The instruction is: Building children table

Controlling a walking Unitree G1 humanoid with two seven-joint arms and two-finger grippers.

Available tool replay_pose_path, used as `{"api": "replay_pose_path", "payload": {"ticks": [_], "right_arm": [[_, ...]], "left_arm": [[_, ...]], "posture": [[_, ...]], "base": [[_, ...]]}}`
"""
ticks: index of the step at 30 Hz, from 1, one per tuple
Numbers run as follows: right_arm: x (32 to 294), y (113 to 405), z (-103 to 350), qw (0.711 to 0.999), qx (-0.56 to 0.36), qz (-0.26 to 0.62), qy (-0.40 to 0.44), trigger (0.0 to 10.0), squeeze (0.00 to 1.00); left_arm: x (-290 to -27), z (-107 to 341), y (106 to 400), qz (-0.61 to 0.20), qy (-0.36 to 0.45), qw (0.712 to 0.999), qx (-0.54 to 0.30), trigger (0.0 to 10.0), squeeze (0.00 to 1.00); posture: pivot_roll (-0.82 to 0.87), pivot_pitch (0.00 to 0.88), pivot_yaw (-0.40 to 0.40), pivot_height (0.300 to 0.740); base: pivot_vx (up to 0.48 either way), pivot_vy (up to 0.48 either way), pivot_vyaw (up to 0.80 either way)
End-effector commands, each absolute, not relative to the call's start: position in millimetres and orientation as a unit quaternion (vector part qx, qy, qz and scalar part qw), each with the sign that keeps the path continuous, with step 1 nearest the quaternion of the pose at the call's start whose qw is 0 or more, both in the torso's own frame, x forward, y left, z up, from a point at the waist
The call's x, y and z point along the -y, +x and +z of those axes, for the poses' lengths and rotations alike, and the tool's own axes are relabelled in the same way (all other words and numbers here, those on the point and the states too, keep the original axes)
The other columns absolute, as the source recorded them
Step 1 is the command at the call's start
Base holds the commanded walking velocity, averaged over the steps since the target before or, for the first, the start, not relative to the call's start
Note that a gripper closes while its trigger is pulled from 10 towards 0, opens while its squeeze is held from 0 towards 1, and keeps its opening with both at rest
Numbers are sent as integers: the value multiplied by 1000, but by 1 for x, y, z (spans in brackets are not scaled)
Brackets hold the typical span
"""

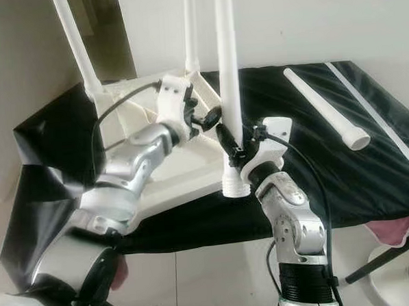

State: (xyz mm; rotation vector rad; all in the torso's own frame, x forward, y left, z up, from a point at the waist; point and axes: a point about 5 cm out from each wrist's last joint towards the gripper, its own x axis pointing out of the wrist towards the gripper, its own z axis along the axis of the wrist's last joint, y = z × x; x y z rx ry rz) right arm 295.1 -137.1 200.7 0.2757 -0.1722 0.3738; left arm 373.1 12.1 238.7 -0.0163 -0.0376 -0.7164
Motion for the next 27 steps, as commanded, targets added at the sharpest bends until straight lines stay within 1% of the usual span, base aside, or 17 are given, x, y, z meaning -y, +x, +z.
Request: {"api": "replay_pose_path", "payload": {"ticks": [1,8,19,27], "right_arm": [[130,292,201,965,88,206,135,10000,0],[122,291,198,961,79,233,127,10000,0],[121,293,195,963,69,227,130,10000,0],[126,299,193,968,68,198,141,10000,0]], "left_arm": [[3,243,365,-455,7,890,22,10000,0],[14,253,364,-472,21,881,31,10000,0],[18,269,363,-489,14,870,52,10000,0],[25,283,350,-534,-2,842,75,10000,0]], "posture": [[50,0,15,740],[62,0,14,740],[52,0,19,740],[41,0,23,740]], "base": [[0,0,0],[0,0,0],[0,0,0],[0,0,0]]}}
